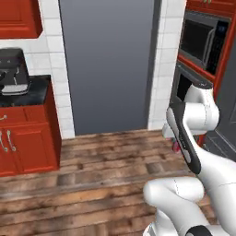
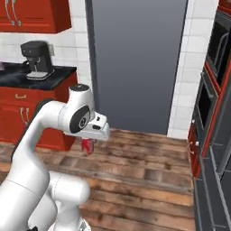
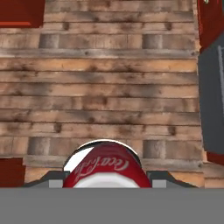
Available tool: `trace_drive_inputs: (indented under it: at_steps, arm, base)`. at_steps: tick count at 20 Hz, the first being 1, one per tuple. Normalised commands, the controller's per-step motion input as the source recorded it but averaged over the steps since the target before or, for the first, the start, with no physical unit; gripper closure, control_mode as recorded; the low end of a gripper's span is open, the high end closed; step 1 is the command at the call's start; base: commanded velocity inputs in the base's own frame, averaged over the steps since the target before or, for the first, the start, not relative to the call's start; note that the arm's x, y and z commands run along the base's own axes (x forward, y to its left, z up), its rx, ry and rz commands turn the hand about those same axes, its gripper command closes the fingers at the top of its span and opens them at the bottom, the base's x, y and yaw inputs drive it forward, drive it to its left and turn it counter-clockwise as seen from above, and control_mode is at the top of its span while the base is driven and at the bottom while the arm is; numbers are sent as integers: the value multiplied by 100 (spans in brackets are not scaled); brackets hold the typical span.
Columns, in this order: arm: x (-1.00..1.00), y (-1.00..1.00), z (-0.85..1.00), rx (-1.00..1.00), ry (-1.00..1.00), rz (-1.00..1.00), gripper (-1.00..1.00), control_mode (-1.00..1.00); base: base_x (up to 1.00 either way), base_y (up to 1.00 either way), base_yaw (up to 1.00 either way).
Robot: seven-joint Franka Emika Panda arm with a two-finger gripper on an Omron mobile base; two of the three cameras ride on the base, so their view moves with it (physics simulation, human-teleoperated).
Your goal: Four empty soda cans are scattered around the kitchen. Gather all the cans and cluster them next to the stove for recycling.
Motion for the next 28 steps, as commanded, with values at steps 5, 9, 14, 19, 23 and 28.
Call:
trace_drive_inputs:
  at_steps: [5,9,14,19,23,28]
  arm:
    - [0,0,0,0,0,0,100,100]
    - [0,0,0,0,0,0,100,100]
    - [0,0,0,0,0,0,100,100]
    - [0,0,0,0,0,0,100,100]
    - [0,0,0,0,0,0,100,100]
    - [0,0,0,0,0,0,100,100]
  base:
    - [6,10,95]
    - [83,-6,79]
    - [100,-32,60]
    - [100,-66,42]
    - [100,-65,38]
    - [97,3,37]
